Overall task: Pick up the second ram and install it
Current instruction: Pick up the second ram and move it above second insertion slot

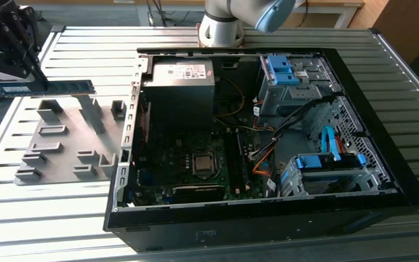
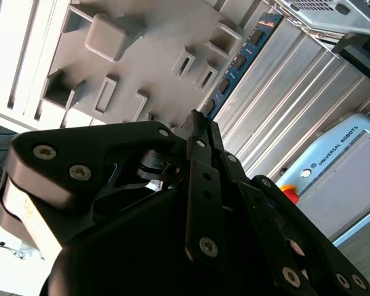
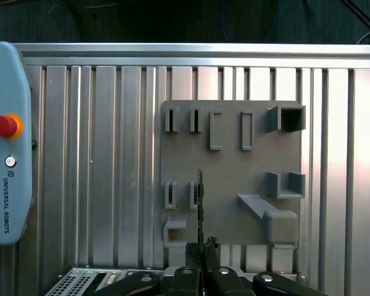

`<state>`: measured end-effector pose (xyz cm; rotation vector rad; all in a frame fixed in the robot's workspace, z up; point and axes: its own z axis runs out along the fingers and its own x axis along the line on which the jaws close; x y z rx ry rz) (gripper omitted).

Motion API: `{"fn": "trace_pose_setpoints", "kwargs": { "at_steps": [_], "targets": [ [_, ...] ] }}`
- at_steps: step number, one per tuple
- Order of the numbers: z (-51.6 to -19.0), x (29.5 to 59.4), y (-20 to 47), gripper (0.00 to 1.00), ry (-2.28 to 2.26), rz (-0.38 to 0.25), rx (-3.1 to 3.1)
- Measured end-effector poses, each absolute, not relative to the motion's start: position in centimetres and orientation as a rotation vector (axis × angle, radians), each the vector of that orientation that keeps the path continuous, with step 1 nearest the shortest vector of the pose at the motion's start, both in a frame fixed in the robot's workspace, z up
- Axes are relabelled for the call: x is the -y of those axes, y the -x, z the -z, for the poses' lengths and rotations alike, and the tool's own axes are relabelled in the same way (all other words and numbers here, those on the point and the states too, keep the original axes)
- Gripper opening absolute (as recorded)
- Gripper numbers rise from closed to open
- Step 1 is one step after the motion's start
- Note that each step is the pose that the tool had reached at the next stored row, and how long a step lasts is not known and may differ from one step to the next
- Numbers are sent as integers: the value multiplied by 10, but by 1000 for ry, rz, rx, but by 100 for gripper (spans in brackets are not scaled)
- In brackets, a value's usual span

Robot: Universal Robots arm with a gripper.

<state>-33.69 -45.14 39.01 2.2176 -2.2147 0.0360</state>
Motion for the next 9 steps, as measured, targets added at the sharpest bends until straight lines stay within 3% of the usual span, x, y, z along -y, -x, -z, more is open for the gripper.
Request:
{"fn": "trace_pose_setpoints", "kwargs": {
  "at_steps": [9],
  "targets": [
    [-390,451,328,14,-2218,-36,2215]
  ]
}}
